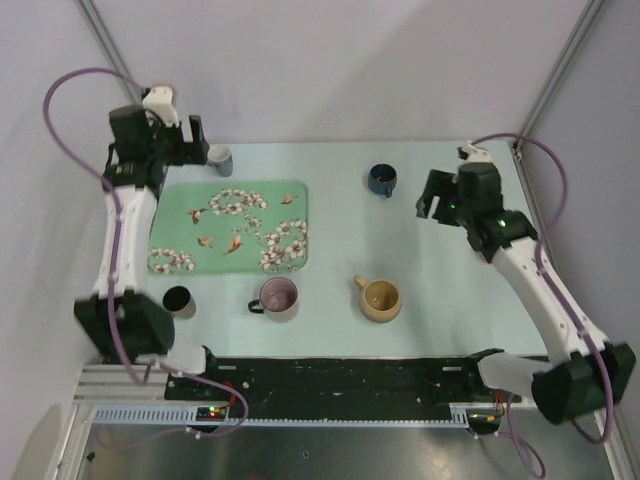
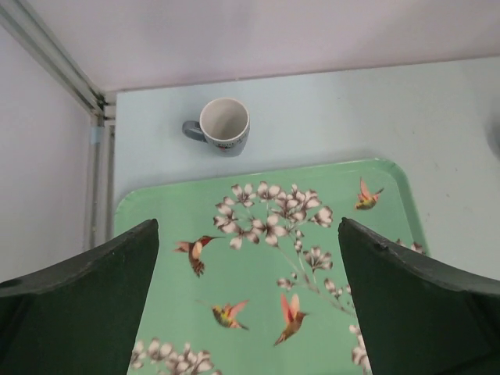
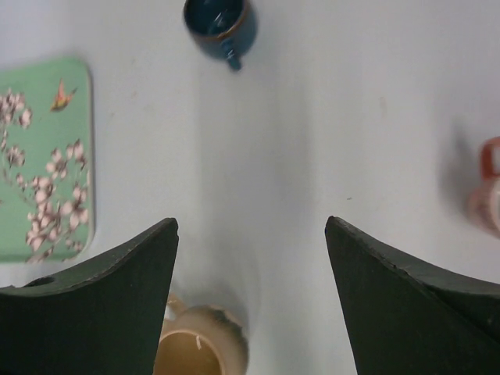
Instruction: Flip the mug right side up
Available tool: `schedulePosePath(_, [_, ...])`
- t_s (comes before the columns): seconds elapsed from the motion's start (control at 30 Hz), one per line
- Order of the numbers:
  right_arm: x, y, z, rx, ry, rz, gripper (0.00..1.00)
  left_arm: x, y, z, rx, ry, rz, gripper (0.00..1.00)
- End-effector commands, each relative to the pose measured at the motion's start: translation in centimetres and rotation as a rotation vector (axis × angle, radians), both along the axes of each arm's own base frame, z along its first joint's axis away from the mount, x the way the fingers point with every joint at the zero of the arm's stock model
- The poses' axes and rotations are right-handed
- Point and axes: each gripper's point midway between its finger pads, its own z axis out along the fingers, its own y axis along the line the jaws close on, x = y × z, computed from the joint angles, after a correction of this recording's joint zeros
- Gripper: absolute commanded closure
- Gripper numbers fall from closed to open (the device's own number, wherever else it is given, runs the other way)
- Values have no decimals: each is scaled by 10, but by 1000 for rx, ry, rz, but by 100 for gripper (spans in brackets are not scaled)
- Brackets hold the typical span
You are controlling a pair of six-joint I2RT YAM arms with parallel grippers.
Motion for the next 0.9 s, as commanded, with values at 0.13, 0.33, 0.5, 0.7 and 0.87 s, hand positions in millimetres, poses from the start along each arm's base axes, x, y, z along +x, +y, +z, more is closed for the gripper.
schedulePosePath(0.13, [-22,-65,-7,-143,-222,-72,17,-120,-24,-27,134,-100,-134,0])
schedulePosePath(0.33, [-57,-82,-34,-93,-292,-165,17,-178,-28,-69,83,-174,-58,0])
schedulePosePath(0.5, [-74,-93,-53,-55,-331,-242,16,-202,-25,-92,48,-263,13,0])
schedulePosePath(0.7, [-78,-100,-60,-12,-380,-316,15,-213,-18,-115,44,-316,70,0])
schedulePosePath(0.87, [-79,-108,-70,-6,-361,-381,15,-213,-12,-122,59,-329,97,0])
